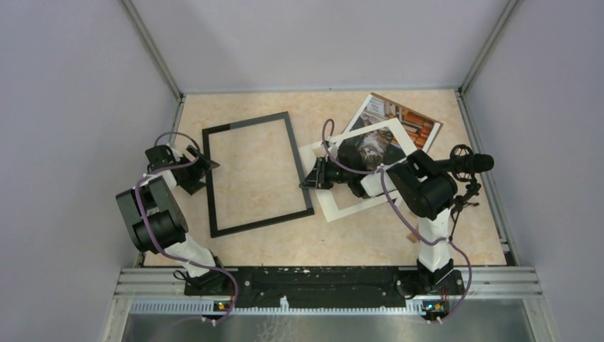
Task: Put the photo into the frame
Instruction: Place the photo frame item in the photo frame.
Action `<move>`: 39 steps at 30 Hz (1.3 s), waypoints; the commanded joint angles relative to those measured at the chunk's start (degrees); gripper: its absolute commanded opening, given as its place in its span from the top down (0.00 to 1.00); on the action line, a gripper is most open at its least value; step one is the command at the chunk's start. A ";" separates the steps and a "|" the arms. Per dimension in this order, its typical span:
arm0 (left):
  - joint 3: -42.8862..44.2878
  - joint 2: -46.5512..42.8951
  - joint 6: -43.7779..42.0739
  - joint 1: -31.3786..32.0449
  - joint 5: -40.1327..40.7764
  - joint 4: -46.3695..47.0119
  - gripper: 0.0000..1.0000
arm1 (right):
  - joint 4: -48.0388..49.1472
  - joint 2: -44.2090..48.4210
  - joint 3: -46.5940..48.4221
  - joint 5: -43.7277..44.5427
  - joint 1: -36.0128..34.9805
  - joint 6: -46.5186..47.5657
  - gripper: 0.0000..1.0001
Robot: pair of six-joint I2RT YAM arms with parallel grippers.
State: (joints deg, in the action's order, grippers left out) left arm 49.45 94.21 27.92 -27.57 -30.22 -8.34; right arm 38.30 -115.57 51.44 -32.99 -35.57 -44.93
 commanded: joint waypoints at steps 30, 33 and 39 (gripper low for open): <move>2.32 6.09 4.50 -1.87 -3.75 5.42 0.02 | 7.79 -7.68 19.10 -26.00 3.03 -20.73 1.00; 2.22 6.12 4.84 -1.97 -3.97 5.59 0.01 | 7.47 -6.49 16.07 -24.54 3.56 -20.00 1.00; 2.22 5.54 4.47 -2.01 -3.02 5.21 0.02 | -0.46 -2.54 11.89 -23.12 4.64 -13.11 1.00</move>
State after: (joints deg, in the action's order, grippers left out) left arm 52.71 99.02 32.75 -29.34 -33.43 -3.88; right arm 38.96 -122.74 65.21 -55.75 -32.05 -61.98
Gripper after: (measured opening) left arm 0.985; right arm 0.004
